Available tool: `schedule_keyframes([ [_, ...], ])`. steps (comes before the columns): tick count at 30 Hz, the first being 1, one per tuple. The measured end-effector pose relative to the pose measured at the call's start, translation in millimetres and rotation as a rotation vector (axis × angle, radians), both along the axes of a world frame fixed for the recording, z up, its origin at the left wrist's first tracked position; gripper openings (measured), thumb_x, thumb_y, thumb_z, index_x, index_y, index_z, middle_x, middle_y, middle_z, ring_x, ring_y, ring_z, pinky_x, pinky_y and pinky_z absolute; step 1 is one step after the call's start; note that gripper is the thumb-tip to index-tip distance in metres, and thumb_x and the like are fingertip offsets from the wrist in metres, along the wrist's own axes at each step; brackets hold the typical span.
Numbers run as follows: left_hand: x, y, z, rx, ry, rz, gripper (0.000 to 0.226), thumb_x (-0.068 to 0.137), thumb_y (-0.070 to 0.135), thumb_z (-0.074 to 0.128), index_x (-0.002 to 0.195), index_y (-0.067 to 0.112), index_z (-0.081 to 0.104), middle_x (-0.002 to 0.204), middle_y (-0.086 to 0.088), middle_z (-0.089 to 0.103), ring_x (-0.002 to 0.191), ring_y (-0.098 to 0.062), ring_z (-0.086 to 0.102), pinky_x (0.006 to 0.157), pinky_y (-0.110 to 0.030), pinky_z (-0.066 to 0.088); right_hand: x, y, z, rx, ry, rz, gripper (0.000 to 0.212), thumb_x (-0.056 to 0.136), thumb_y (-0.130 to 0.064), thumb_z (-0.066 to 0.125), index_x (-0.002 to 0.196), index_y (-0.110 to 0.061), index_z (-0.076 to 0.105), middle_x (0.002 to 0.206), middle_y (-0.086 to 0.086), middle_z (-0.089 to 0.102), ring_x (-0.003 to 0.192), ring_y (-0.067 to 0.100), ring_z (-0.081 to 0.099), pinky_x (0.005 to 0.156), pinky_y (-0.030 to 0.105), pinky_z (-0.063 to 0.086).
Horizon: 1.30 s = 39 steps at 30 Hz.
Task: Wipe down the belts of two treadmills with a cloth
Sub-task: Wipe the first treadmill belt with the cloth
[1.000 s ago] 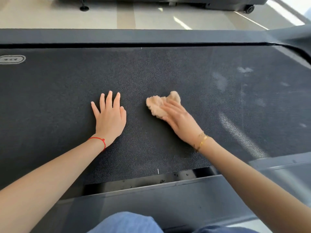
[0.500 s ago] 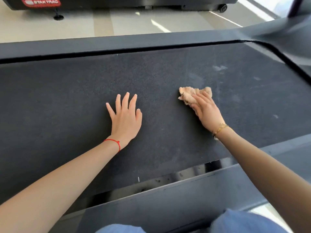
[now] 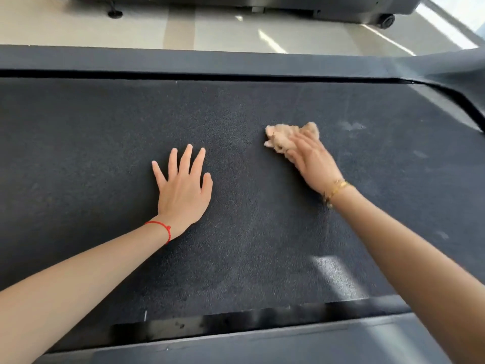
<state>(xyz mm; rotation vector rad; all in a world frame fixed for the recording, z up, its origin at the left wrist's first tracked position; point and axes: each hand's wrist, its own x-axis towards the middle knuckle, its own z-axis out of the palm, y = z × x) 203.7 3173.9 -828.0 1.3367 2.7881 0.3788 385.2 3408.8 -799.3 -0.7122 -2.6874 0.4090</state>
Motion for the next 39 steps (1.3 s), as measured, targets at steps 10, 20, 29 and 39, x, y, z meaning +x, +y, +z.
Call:
schedule_keyframes([
  [10, 3, 1, 5, -0.039, 0.027, 0.028, 0.062, 0.097, 0.045, 0.018, 0.157, 0.028, 0.023, 0.164, 0.000, 0.022, 0.152, -0.027, 0.012, 0.118, -0.066, 0.009, -54, -33, 7, -0.030, 0.082, 0.278, 0.019, 0.095, -0.005, 0.056, 0.111, 0.005, 0.062, 0.109, 0.022, 0.064, 0.111, 0.037, 0.052, 0.106, 0.024, 0.027],
  [20, 3, 1, 2, -0.033, 0.039, 0.028, 0.064, 0.096, 0.047, 0.016, 0.157, 0.027, 0.024, 0.163, 0.000, 0.023, 0.152, -0.026, 0.014, 0.118, -0.066, 0.010, -33, 6, -12, -0.053, 0.000, 0.136, 0.050, 0.097, -0.034, 0.056, 0.138, -0.005, 0.052, 0.144, 0.012, 0.049, 0.143, 0.028, 0.031, 0.117, 0.031, 0.019],
  [29, 2, 2, 3, -0.047, 0.048, 0.039, 0.067, 0.094, 0.049, 0.011, 0.157, 0.028, 0.023, 0.164, 0.001, 0.021, 0.152, -0.026, 0.012, 0.118, -0.065, 0.009, -56, 23, -11, -0.109, 0.036, 0.053, 0.045, 0.099, -0.033, 0.054, 0.135, -0.005, 0.054, 0.145, 0.009, 0.049, 0.144, 0.025, 0.028, 0.114, 0.025, 0.016],
  [39, 4, 1, 3, -0.055, 0.049, 0.031, 0.068, 0.093, 0.049, 0.009, 0.157, 0.028, 0.021, 0.164, 0.000, 0.020, 0.152, -0.027, 0.011, 0.119, -0.065, 0.008, -12, -36, -18, -0.065, 0.002, 0.277, 0.047, 0.098, -0.035, 0.052, 0.140, -0.013, 0.051, 0.146, 0.003, 0.047, 0.143, 0.020, 0.029, 0.117, 0.020, 0.011],
])
